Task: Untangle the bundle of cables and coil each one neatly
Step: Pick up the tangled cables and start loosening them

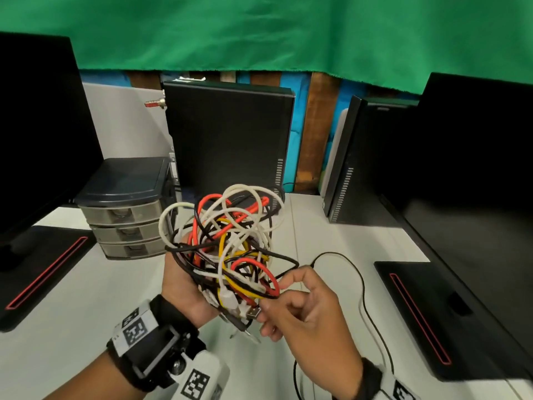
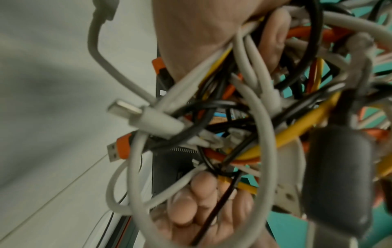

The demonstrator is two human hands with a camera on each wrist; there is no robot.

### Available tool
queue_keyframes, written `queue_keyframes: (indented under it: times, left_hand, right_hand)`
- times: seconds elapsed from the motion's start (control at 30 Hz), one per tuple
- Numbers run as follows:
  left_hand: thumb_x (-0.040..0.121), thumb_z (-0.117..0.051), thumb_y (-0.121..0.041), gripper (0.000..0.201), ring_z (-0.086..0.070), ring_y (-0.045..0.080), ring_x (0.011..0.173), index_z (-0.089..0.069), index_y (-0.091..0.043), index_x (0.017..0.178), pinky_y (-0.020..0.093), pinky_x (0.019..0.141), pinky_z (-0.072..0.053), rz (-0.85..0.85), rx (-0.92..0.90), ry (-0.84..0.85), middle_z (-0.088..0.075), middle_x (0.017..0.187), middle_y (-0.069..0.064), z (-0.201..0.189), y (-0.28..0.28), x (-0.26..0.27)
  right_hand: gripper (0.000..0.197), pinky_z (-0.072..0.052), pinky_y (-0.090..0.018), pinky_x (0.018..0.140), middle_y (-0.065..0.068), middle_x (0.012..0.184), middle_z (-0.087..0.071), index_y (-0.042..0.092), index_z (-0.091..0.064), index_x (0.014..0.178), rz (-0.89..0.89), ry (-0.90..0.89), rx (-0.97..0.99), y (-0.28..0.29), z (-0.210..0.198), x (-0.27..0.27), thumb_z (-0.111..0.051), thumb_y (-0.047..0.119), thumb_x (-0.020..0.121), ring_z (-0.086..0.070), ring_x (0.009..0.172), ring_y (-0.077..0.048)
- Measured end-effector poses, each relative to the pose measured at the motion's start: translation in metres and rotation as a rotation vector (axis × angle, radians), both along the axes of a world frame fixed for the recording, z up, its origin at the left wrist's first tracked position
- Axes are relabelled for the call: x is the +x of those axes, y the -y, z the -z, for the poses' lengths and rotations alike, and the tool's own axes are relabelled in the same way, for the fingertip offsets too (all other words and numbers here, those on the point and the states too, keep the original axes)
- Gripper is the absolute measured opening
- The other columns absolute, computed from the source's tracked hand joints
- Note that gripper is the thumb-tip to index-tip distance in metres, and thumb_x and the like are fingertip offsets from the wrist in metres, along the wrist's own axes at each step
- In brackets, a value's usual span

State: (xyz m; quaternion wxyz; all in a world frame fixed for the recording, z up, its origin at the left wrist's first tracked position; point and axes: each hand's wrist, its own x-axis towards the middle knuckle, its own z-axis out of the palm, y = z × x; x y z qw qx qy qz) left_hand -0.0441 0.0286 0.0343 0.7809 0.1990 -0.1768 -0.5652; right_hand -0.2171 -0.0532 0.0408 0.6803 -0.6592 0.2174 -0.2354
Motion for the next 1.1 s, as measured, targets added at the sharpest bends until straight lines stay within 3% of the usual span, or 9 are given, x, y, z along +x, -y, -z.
queue_keyframes:
  times: [0.07, 0.17, 0.27, 0.43, 0.6, 0.77, 0.9, 1.0, 1.1]
  left_hand:
    - [0.099, -0.04, -0.059, 0.078, -0.034, 0.043, 0.143, -0.033, -0.001, 0.151, 0.058, 0.117, -0.019, -0.088, 0.114, 0.006, -0.038, 0.152, 0.028, 0.002, -0.007, 0.008]
    - [0.092, -0.056, -0.062, 0.086, -0.033, 0.039, 0.145, -0.027, -0.01, 0.155, 0.057, 0.118, -0.019, -0.05, 0.114, 0.044, -0.041, 0.153, 0.019, 0.006, -0.001, 0.011]
    - [0.103, -0.017, -0.056, 0.073, -0.024, 0.035, 0.149, -0.029, -0.006, 0.155, 0.052, 0.121, -0.006, -0.008, -0.018, 0.078, -0.031, 0.159, 0.02, 0.016, 0.002, 0.021]
    - [0.074, -0.073, -0.032, 0.048, -0.067, 0.035, 0.099, -0.068, -0.004, 0.112, 0.046, 0.092, -0.055, 0.091, 0.228, 0.052, -0.069, 0.111, 0.019, 0.019, 0.013, 0.0]
    - [0.064, -0.083, -0.023, 0.044, -0.052, 0.028, 0.085, -0.058, -0.011, 0.099, 0.042, 0.085, -0.047, 0.136, 0.402, 0.041, -0.054, 0.096, 0.012, 0.032, 0.012, 0.006]
    - [0.087, -0.061, -0.027, 0.015, -0.049, 0.019, 0.073, -0.058, -0.014, 0.091, 0.033, 0.076, -0.044, 0.116, 0.384, 0.038, -0.058, 0.086, 0.01, 0.027, 0.016, 0.012]
    - [0.1, -0.035, -0.026, 0.042, -0.07, 0.036, 0.088, -0.063, 0.005, 0.105, 0.042, 0.083, -0.057, 0.128, 0.17, 0.047, -0.071, 0.097, 0.023, 0.005, 0.006, 0.034]
    - [0.091, -0.044, -0.026, 0.035, -0.065, 0.022, 0.056, -0.069, -0.007, 0.073, 0.03, 0.054, -0.058, -0.106, 0.239, 0.092, -0.065, 0.064, 0.011, -0.004, -0.004, 0.061]
    - [0.094, -0.047, -0.037, 0.03, -0.063, 0.023, 0.082, -0.068, -0.016, 0.101, 0.039, 0.078, -0.058, -0.256, 0.198, 0.103, -0.067, 0.087, 0.007, -0.003, -0.014, 0.086]
  right_hand:
    - [0.022, -0.051, -0.033, 0.06, -0.018, 0.075, -0.073, 0.003, -0.048, 0.098, -0.061, -0.01, 0.002, 0.009, -0.003, -0.003, -0.066, 0.0, 0.086, -0.066, 0.065, -0.025]
    - [0.016, -0.049, -0.037, 0.063, -0.019, 0.076, -0.073, 0.001, -0.058, 0.081, 0.049, 0.036, -0.002, 0.027, -0.005, -0.006, -0.058, 0.016, 0.077, -0.065, 0.067, -0.026]
    - [0.037, -0.05, -0.031, 0.064, -0.011, 0.076, -0.073, 0.002, -0.071, 0.076, 0.165, 0.018, -0.096, 0.039, -0.006, -0.005, -0.072, 0.038, 0.086, -0.063, 0.069, -0.019]
    - [0.014, -0.046, -0.026, 0.059, -0.005, 0.077, -0.07, 0.021, -0.08, 0.085, 0.035, -0.067, -0.1, 0.045, -0.001, -0.001, -0.069, 0.028, 0.087, -0.056, 0.07, -0.012]
    - [0.02, -0.042, -0.025, 0.054, -0.009, 0.077, -0.067, 0.01, -0.072, 0.083, 0.133, -0.107, -0.109, 0.071, -0.006, -0.005, -0.057, 0.009, 0.097, -0.057, 0.069, -0.019]
    - [0.024, -0.053, -0.034, 0.063, -0.004, 0.059, -0.052, 0.011, -0.052, 0.081, 0.244, -0.025, 0.168, 0.125, -0.026, -0.03, -0.045, 0.016, 0.104, -0.063, 0.06, -0.026]
    - [0.026, -0.047, -0.029, 0.057, 0.0, 0.055, -0.037, 0.014, -0.049, 0.077, 0.246, 0.002, 0.242, 0.143, -0.029, -0.049, -0.043, 0.017, 0.102, -0.046, 0.052, -0.017]
    - [0.026, -0.042, -0.03, 0.06, 0.002, 0.056, -0.038, 0.014, -0.053, 0.081, 0.321, 0.049, 0.191, 0.157, -0.043, -0.058, -0.042, 0.019, 0.104, -0.046, 0.052, -0.014]
    - [0.019, -0.049, -0.034, 0.066, -0.004, 0.069, -0.063, 0.011, -0.061, 0.093, 0.419, -0.009, 0.04, 0.164, -0.05, -0.055, -0.047, 0.019, 0.103, -0.066, 0.067, -0.019]
